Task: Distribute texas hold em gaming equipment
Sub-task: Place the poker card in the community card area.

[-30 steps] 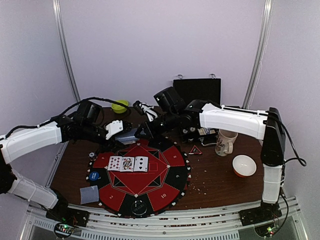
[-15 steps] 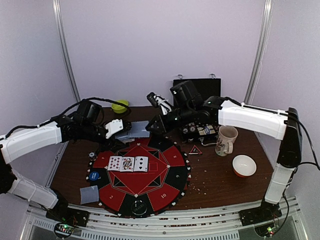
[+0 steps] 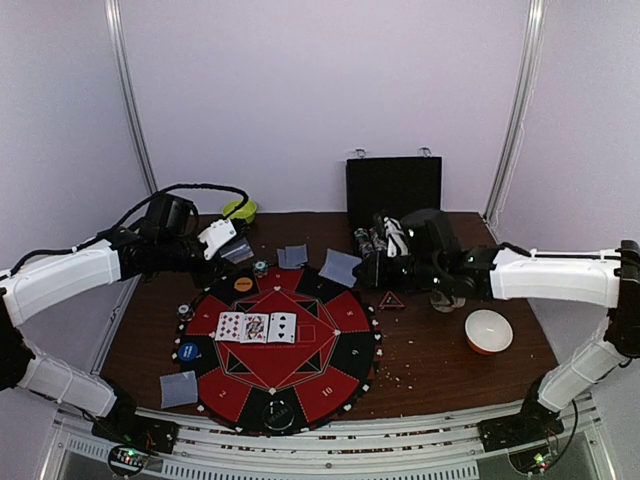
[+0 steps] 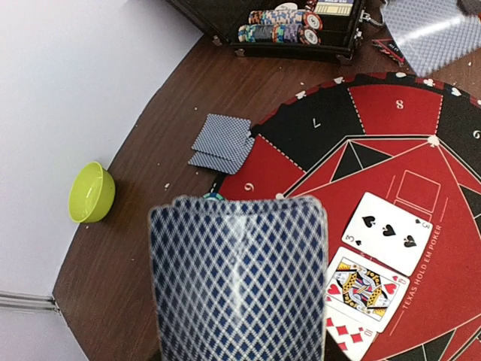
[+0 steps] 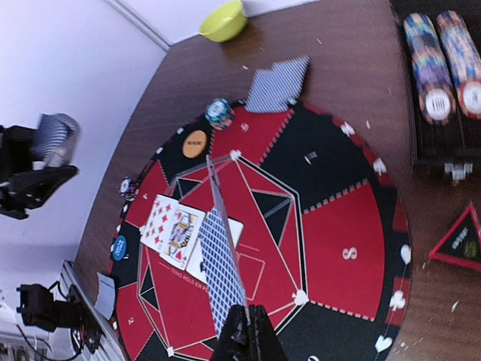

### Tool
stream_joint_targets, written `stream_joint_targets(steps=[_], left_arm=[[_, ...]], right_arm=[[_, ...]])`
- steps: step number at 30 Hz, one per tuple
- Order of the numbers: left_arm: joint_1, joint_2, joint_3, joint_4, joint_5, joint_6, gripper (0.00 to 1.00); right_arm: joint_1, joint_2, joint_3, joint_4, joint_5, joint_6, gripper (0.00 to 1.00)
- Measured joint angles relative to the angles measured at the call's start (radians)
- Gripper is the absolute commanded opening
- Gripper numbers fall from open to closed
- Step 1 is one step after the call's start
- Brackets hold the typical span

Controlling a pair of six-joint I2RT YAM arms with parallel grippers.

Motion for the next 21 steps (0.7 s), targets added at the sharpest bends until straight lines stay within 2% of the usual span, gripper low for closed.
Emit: stream_joint_targets(steps=[2, 4, 9, 15, 16, 17, 18, 21], left_arm=[[0.002, 0.0, 0.001, 0.007, -0.006, -0.008, 0.37], [0.002, 0.0, 0.001, 0.012, -0.01, -0.012, 0.37], [0.002, 0.0, 0.002, 0.013, -0.016, -0.016, 0.37], [0.003, 0.0, 0.002, 0.013, -0.019, -0.018, 0.37], [0.003, 0.0, 0.002, 0.013, -0.019, -0.018, 0.37], [0.003, 0.0, 0.002, 0.013, -0.019, -0.018, 0.37], [0.003, 0.0, 0.002, 0.013, -0.019, -0.018, 0.37], [0.003, 0.0, 0.002, 0.013, -0.02, -0.018, 0.37]], right_arm=[[0.058, 0.014, -0.122, 0.094, 0.098, 0.123, 0.0], [0.123, 0.067, -0.169, 0.174, 0.185, 0.219, 0.0], [0.246, 0.253, -0.176, 0.38, 0.343, 0.472, 0.0], [0.286, 0.425, -0.174, 0.509, 0.465, 0.715, 0.0], [0.291, 0.439, -0.17, 0.507, 0.482, 0.738, 0.04], [0.295, 0.451, -0.162, 0.504, 0.497, 0.753, 0.14], [0.298, 0.457, -0.153, 0.5, 0.509, 0.767, 0.19], [0.303, 0.459, -0.125, 0.492, 0.524, 0.793, 0.26]])
